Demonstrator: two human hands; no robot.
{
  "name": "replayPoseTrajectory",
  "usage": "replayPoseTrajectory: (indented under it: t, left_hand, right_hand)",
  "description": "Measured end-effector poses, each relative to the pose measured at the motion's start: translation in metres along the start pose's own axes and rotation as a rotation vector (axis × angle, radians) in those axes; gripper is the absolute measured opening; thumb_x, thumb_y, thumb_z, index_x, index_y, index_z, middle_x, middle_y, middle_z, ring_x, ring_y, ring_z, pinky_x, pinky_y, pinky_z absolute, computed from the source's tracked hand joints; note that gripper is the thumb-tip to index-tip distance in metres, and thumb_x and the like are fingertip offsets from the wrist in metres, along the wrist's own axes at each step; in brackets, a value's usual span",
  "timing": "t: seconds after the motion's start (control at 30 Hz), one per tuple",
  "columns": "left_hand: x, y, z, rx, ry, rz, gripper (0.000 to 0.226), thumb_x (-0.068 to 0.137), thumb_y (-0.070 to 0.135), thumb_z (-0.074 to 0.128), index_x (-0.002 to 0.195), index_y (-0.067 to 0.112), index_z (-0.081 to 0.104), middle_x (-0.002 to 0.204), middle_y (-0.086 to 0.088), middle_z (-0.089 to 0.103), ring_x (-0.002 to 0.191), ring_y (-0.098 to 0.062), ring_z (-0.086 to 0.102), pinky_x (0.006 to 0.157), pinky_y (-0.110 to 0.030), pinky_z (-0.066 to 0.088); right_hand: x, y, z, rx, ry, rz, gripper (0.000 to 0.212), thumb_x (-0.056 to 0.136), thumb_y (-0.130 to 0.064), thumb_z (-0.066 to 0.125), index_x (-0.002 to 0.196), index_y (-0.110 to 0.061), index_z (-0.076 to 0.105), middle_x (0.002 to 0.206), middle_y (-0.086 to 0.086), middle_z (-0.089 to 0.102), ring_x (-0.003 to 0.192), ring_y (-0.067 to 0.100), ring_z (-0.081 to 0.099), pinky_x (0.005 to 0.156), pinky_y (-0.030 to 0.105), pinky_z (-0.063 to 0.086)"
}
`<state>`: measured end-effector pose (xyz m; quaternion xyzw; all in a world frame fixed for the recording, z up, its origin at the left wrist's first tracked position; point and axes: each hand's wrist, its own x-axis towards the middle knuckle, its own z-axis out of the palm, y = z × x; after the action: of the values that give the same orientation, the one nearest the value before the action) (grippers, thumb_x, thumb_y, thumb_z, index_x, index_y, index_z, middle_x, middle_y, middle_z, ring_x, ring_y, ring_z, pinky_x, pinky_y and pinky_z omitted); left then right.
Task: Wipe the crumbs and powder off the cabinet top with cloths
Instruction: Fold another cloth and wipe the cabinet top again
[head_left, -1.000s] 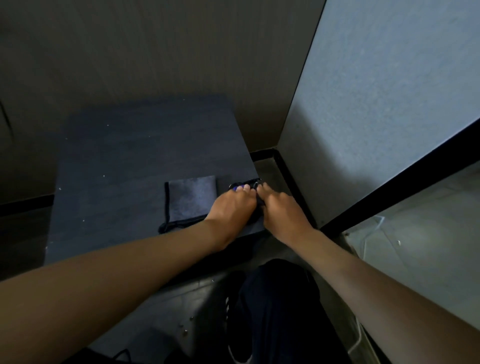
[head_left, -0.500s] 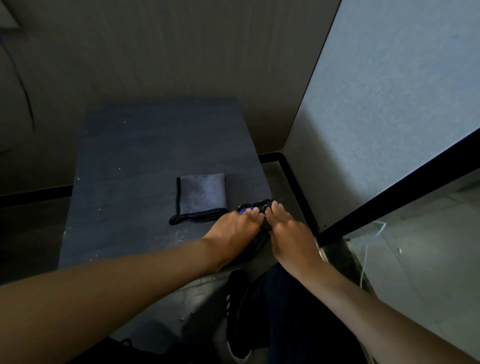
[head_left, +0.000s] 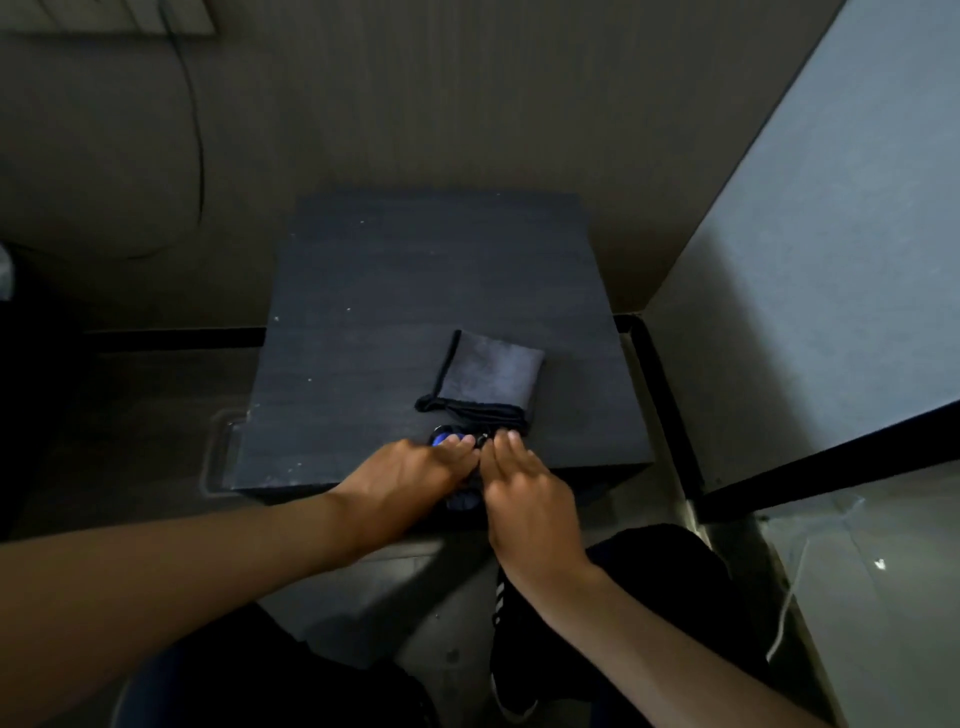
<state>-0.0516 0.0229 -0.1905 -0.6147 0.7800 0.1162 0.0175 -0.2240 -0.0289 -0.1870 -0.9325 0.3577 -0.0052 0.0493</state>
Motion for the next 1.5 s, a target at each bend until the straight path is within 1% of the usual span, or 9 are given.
replayPoseTrajectory:
  t: [0.1, 0.2, 0.3, 0.67, 0.8, 0.93, 1.03, 1.27, 1.5]
  left_hand:
    - [-0.023, -0.026, 0.011, -0.065, 0.01, -0.019, 0.051, 0.095, 0.027, 0.055, 0.143, 0.026, 0.039, 0.151, 0.001, 0.045, 0.111, -0.024, 0.067, 0.075, -0.04, 0.06]
    - [-0.047, -0.042, 0.003, -0.111, 0.089, -0.018, 0.043, 0.099, 0.039, 0.039, 0.139, 0.025, 0.046, 0.144, 0.001, 0.054, 0.114, -0.02, 0.066, 0.075, -0.037, 0.06]
    - [-0.066, -0.058, -0.004, -0.133, 0.152, -0.028, 0.038, 0.098, 0.039, 0.042, 0.132, 0.025, 0.05, 0.134, 0.002, 0.062, 0.113, -0.015, 0.065, 0.072, -0.033, 0.061]
    - [-0.112, -0.116, -0.004, -0.188, 0.13, -0.345, 0.058, 0.096, 0.052, 0.023, 0.146, 0.03, 0.042, 0.147, 0.005, 0.051, 0.126, -0.016, 0.057, 0.096, -0.036, 0.051]
    - [-0.107, -0.131, -0.007, -0.208, 0.176, -0.364, 0.06, 0.095, 0.049, 0.026, 0.146, 0.025, 0.046, 0.148, 0.004, 0.049, 0.134, -0.008, 0.048, 0.103, -0.033, 0.047]
    - [-0.097, -0.157, -0.012, -0.168, 0.204, -0.402, 0.064, 0.093, 0.052, 0.021, 0.147, 0.027, 0.044, 0.149, 0.005, 0.049, 0.133, -0.006, 0.047, 0.102, -0.032, 0.048]
    - [-0.087, -0.176, -0.02, -0.162, 0.239, -0.415, 0.063, 0.093, 0.052, 0.02, 0.146, 0.028, 0.045, 0.149, 0.005, 0.048, 0.134, -0.008, 0.047, 0.101, -0.035, 0.049]
    - [-0.056, -0.223, -0.026, -0.116, 0.317, -0.403, 0.044, 0.103, 0.032, 0.046, 0.146, 0.023, 0.047, 0.148, -0.001, 0.05, 0.134, -0.013, 0.048, 0.105, -0.036, 0.046]
    - [-0.019, -0.262, -0.026, -0.026, 0.298, -0.411, 0.05, 0.1, 0.021, 0.052, 0.148, 0.024, 0.042, 0.154, 0.003, 0.042, 0.137, -0.017, 0.045, 0.103, -0.041, 0.047]
  right_hand:
    - [0.008, -0.025, 0.0, 0.022, -0.02, -0.027, 0.064, 0.053, -0.01, 0.077, 0.115, 0.003, 0.069, 0.118, 0.021, 0.067, 0.11, 0.029, 0.066, 0.086, 0.032, 0.057]
    - [0.019, -0.051, -0.001, 0.029, -0.032, -0.04, 0.065, 0.05, -0.01, 0.081, 0.113, 0.003, 0.07, 0.118, 0.021, 0.068, 0.109, 0.029, 0.067, 0.084, 0.032, 0.058]
    - [0.031, -0.075, 0.0, 0.043, -0.056, -0.052, 0.067, 0.047, -0.007, 0.084, 0.111, 0.004, 0.07, 0.115, 0.021, 0.068, 0.108, 0.029, 0.067, 0.082, 0.034, 0.059]
    - [0.092, -0.143, 0.001, 0.054, -0.1, -0.088, 0.066, 0.046, -0.011, 0.091, 0.108, 0.0, 0.073, 0.114, 0.018, 0.07, 0.105, 0.026, 0.069, 0.076, 0.031, 0.058]
    - [0.116, -0.146, 0.005, 0.072, -0.013, -0.119, 0.041, 0.072, 0.0, 0.062, 0.112, 0.001, 0.069, 0.12, 0.019, 0.067, 0.111, 0.027, 0.066, 0.08, 0.033, 0.057]
    - [0.148, -0.148, 0.001, 0.051, -0.035, -0.186, 0.051, 0.093, -0.001, 0.038, 0.145, 0.0, 0.04, 0.153, 0.018, 0.036, 0.143, 0.026, 0.034, 0.11, 0.033, 0.036]
    - [0.176, -0.147, -0.003, 0.057, -0.024, -0.217, 0.051, 0.098, -0.001, 0.034, 0.149, -0.003, 0.029, 0.159, 0.015, 0.024, 0.148, 0.023, 0.022, 0.115, 0.031, 0.026]
    - [0.234, -0.148, -0.003, 0.041, 0.001, -0.158, 0.043, 0.1, -0.006, 0.037, 0.143, -0.006, 0.039, 0.156, 0.012, 0.031, 0.141, 0.023, 0.035, 0.106, 0.032, 0.037]
    - [0.284, -0.143, -0.003, -0.001, -0.002, -0.067, 0.037, 0.101, -0.009, 0.036, 0.136, -0.008, 0.046, 0.145, 0.01, 0.042, 0.124, 0.026, 0.052, 0.092, 0.036, 0.047]
